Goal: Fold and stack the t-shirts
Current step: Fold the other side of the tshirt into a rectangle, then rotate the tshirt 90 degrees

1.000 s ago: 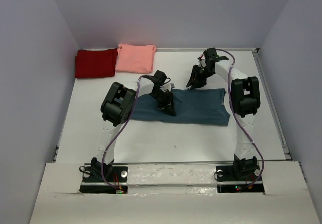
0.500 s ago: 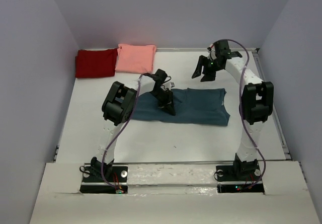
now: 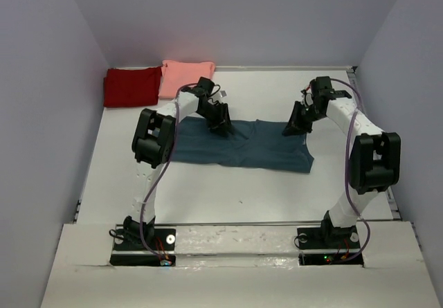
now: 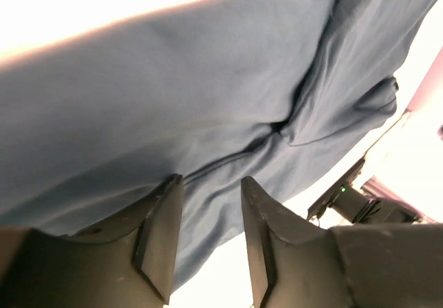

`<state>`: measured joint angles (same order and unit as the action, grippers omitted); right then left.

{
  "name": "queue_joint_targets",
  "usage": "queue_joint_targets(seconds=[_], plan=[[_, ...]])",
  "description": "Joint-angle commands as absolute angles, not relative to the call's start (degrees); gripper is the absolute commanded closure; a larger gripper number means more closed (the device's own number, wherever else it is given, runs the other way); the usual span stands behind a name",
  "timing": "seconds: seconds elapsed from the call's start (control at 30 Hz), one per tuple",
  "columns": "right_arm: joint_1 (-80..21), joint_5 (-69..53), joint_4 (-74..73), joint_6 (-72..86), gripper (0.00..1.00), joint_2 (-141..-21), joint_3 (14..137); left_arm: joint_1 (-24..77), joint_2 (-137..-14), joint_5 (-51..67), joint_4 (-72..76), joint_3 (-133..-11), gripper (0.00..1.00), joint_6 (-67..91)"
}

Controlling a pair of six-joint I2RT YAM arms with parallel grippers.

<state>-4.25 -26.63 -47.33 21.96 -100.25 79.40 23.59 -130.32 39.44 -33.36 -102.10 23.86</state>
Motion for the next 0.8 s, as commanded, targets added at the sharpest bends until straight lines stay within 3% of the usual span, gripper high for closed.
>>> queue_joint_targets(seconds=[0.0,0.13,0.47,0.77], plan=[[-4.48,-29.7,-46.67,23.99,1.0,-99.14,77.53,20.75,-125.43,41.23,-33.14,-101.79,0.45,22.42],[-5.53,-30.23,-46.58,24.78,1.0,-100.1,76.21,16.98,-122.52,38.15,-35.15,-99.76,0.34,19.7],[-6.68,-29.27,-46.06,25.31,1.0,-104.5,72.78,8.53,-115.24,35.16,-37.0,-90.09,0.34,15.29],[-6.68,-27.69,-46.05,25.49,1.0,-107.93,71.81,6.77,-112.41,35.42,-37.18,-87.19,0.35,15.03]])
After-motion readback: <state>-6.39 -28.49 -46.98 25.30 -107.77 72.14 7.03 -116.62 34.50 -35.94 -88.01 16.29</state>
